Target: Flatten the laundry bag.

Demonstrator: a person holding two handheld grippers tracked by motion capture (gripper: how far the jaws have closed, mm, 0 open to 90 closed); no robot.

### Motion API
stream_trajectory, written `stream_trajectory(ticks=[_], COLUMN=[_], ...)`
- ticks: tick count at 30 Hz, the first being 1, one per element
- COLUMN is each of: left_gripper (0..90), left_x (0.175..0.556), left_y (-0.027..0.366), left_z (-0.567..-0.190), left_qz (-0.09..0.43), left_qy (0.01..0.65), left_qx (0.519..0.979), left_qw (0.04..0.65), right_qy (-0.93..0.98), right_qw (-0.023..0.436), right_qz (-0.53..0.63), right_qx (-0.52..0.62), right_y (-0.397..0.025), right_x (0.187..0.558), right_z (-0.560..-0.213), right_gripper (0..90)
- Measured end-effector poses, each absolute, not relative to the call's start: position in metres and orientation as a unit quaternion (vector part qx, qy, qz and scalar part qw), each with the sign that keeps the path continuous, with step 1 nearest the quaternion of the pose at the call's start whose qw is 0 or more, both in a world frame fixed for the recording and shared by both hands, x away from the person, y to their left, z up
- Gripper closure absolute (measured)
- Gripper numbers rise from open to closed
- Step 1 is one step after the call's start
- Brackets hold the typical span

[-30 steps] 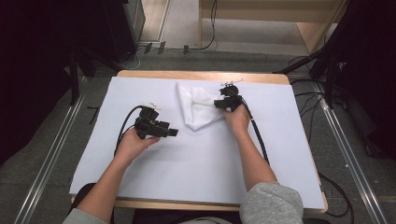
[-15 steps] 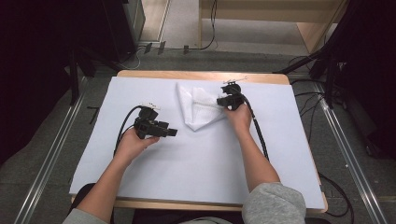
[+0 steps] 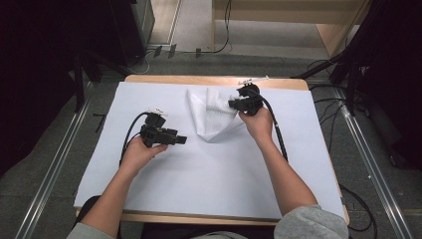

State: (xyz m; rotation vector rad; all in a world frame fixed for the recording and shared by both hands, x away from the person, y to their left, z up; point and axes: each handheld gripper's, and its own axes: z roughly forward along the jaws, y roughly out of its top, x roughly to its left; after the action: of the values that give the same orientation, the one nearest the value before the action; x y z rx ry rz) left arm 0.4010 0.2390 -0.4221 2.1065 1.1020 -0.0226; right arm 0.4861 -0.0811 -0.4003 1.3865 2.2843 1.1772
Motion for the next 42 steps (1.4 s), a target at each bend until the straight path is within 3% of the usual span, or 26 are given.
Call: stream_trajectory(ticks=[13,22,27,42], left_gripper=[38.5,38.6,38.6,39.6], left_x=[0.401,0.401,0.401,0.398], left_y=[0.245,0.243,0.242,0.24], left_z=[-0.422,-0.422,-0.424,-0.42], left_qz=[-0.004,-0.003,-0.004,0.007], left_qy=[0.435,0.435,0.435,0.423], left_qx=[0.819,0.82,0.821,0.822], left_qw=[0.374,0.372,0.37,0.381], right_qy=[0.795,0.796,0.799,0.806], right_qw=[0.127,0.127,0.127,0.093], right_qz=[0.417,0.419,0.418,0.407], right_qx=[0.421,0.419,0.413,0.419], right_y=[-0.076,-0.093,-0.098,-0.104], right_x=[0.435,0.4,0.388,0.352], right_z=[-0.377,-0.385,-0.39,-0.415], right_gripper=[81.1,80.4,90.0,89.4])
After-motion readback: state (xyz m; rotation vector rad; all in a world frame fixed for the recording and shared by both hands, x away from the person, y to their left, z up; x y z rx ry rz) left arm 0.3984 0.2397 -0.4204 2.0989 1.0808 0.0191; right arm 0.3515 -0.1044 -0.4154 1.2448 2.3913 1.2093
